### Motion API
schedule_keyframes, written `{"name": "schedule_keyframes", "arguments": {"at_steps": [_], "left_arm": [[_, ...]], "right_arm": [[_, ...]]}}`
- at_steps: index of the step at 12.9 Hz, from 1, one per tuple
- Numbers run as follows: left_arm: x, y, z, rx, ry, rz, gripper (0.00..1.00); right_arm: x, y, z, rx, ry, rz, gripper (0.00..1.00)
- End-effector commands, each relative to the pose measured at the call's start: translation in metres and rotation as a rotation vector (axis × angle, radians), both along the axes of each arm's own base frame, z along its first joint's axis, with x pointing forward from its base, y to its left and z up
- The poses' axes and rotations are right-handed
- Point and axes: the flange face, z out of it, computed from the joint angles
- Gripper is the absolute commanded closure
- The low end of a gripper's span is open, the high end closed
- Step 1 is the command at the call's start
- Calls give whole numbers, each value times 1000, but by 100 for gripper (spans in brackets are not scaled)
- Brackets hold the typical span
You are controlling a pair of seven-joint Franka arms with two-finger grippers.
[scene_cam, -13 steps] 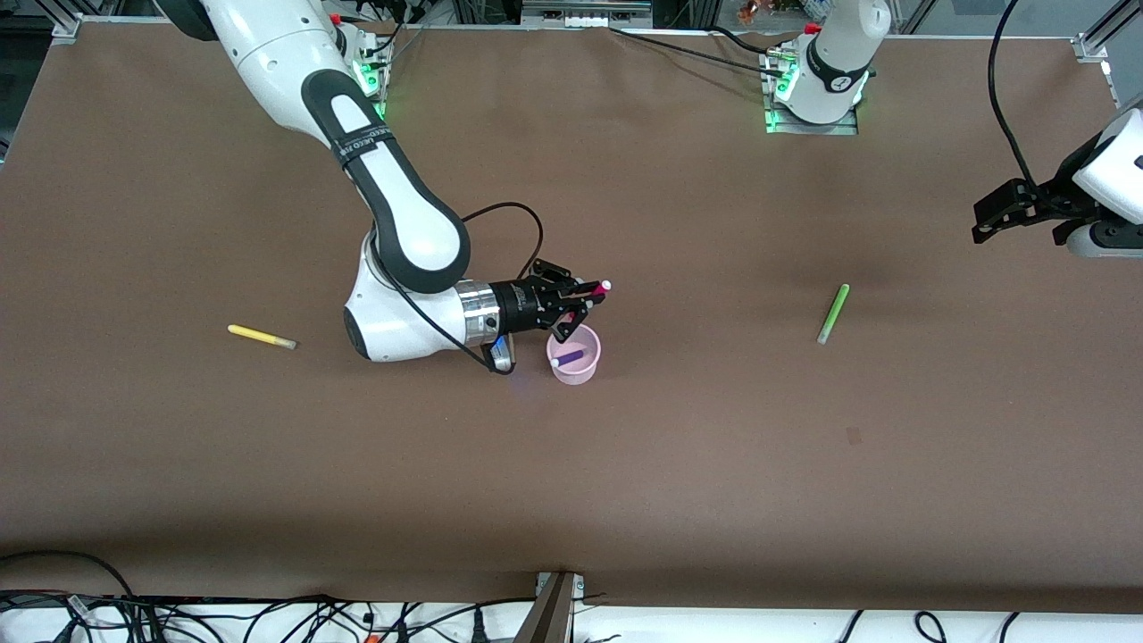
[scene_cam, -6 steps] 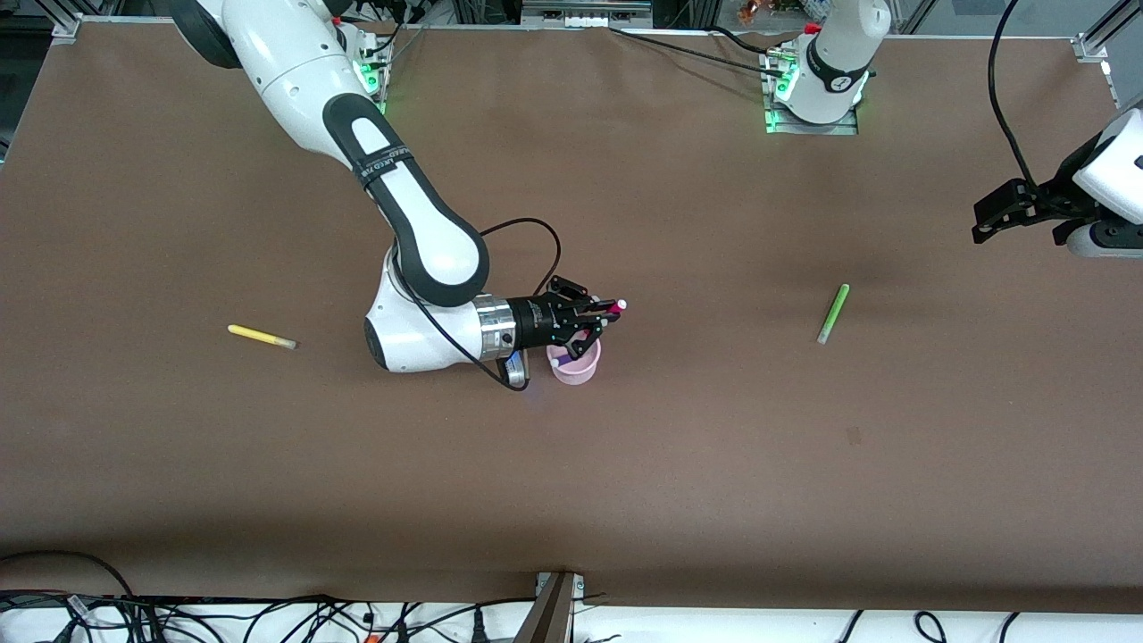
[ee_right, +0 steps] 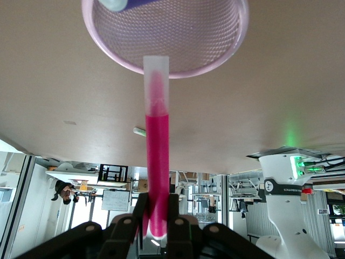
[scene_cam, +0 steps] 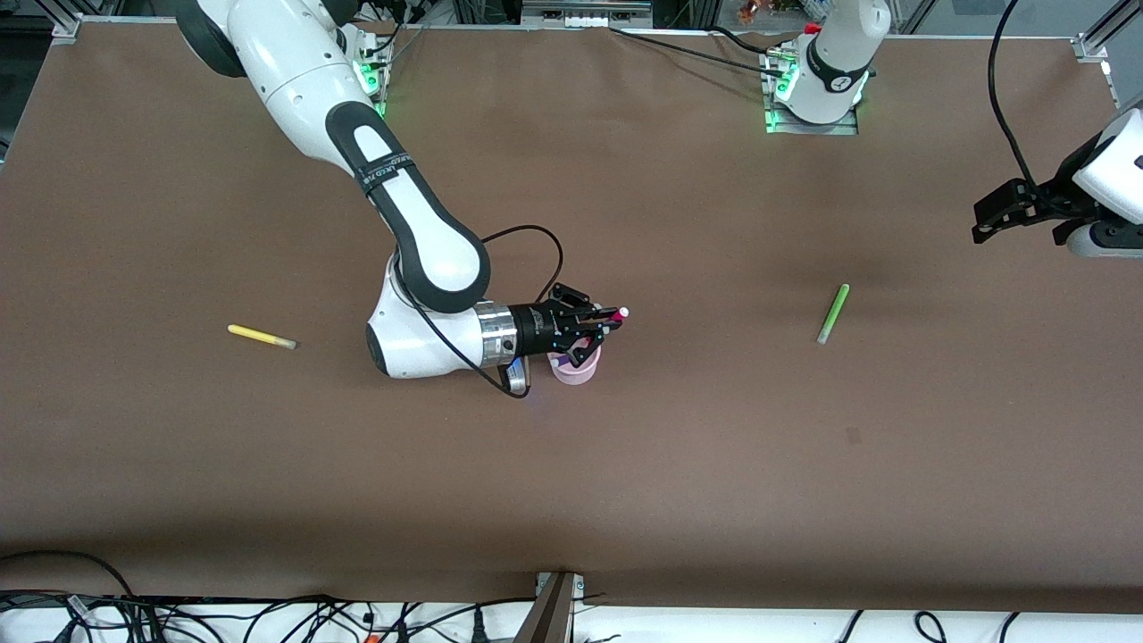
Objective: Organize pens into pink holder with both arms
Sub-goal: 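Lift the pink marker with the right gripper and carry it to the holder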
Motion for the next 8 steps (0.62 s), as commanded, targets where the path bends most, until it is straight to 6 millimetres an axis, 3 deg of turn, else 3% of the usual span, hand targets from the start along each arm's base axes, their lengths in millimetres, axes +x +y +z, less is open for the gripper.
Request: {"name": "schedule_keyframes", "arguments": {"at_steps": [1,8], "left_arm": [[1,1,3,-19,-8,4,0],[1,1,3,-19,-8,4,0]], "right_arm": [[9,-2,-7,25,-13,-7,100],[12,-9,-19,24,-34,5,100]]}}
